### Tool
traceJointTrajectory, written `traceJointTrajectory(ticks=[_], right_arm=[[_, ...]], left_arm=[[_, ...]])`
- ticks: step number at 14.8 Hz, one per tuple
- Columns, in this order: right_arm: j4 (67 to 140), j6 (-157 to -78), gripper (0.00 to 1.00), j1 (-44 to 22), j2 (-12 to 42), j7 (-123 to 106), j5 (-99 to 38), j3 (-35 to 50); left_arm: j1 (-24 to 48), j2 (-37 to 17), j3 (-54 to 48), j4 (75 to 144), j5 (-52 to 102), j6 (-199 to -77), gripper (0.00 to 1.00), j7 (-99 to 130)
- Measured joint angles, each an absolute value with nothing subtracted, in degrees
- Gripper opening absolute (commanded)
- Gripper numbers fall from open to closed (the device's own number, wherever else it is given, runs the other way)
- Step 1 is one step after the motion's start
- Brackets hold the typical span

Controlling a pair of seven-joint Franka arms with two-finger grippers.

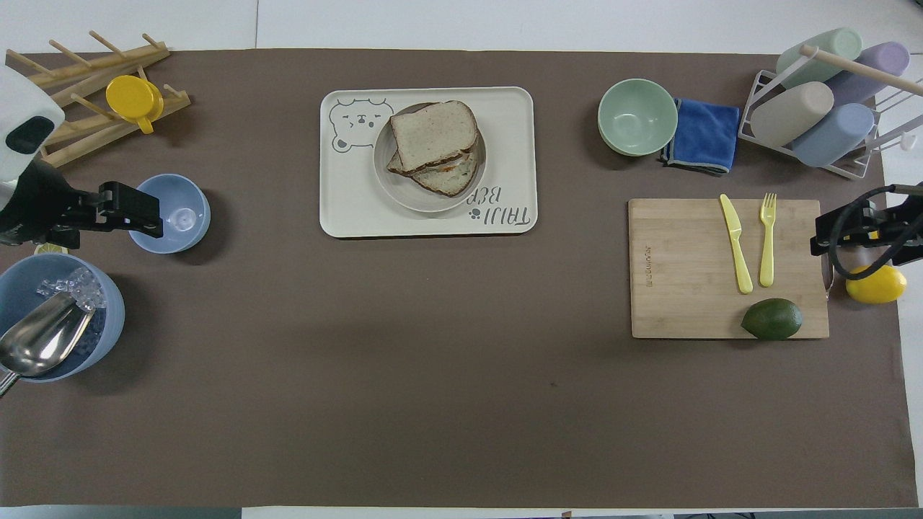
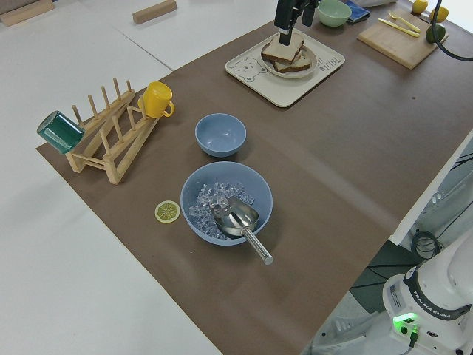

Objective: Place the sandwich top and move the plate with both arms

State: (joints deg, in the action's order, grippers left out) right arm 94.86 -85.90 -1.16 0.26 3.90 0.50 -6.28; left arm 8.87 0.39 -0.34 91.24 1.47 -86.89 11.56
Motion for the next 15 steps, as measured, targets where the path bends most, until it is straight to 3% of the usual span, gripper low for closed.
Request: traceJointTrajectory(ticks=[15], right_arm=[[94.9,-85.9,1.00,-1.2,0.2,3.9,0.5,-6.3]], left_arm=[[7.1,1.2,-3.1,93.4,1.5,-89.4,1.00,10.6]])
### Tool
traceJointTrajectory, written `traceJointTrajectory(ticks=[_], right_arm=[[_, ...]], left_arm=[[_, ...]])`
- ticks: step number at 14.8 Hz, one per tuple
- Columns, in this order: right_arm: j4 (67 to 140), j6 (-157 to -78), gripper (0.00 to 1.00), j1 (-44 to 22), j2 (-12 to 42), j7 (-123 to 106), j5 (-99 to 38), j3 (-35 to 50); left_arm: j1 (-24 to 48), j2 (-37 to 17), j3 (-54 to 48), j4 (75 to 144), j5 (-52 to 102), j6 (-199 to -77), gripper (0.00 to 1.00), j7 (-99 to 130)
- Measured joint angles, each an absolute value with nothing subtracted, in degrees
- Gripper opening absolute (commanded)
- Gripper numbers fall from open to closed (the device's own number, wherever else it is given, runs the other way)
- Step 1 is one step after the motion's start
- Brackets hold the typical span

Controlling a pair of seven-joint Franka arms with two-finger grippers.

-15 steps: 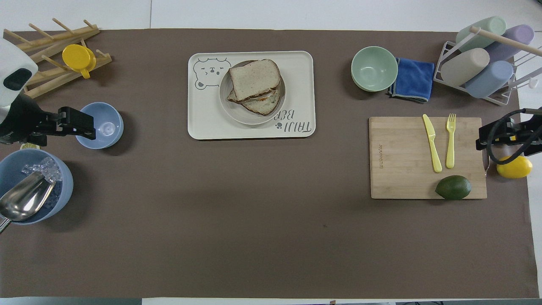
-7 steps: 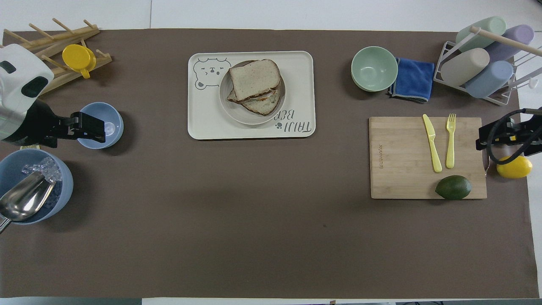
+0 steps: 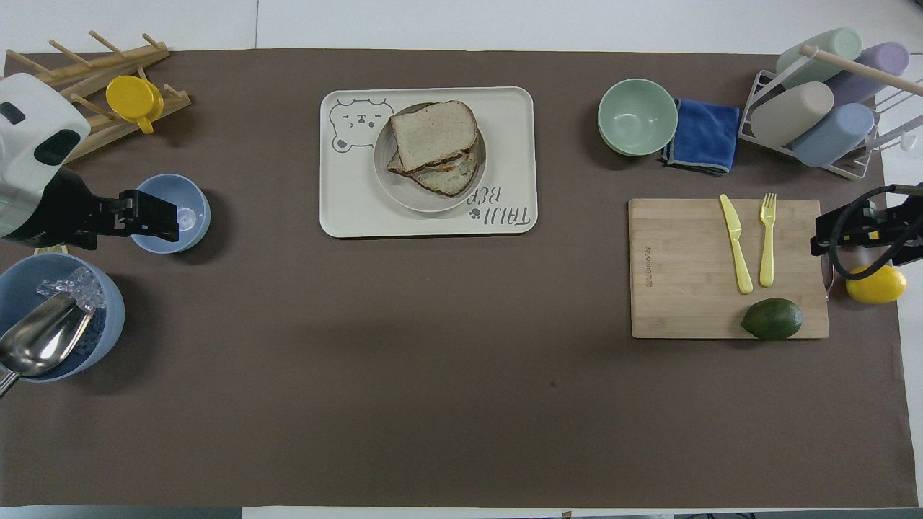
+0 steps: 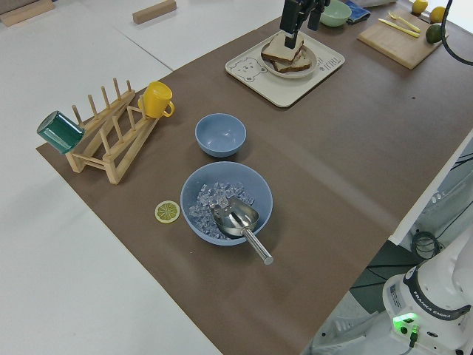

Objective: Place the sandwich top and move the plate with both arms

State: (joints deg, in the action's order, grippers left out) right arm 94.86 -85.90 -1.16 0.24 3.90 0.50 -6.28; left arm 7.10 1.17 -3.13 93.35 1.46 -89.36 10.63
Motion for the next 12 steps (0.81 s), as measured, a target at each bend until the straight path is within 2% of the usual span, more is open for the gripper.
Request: traceJointTrajectory(ticks=[12], right_arm=[[94.9,-85.9,1.00,-1.2,0.2,3.9,0.5,-6.3]], left_arm=[[7.1,1.2,-3.3,92.5,1.5,-89.5,1.00,10.1]])
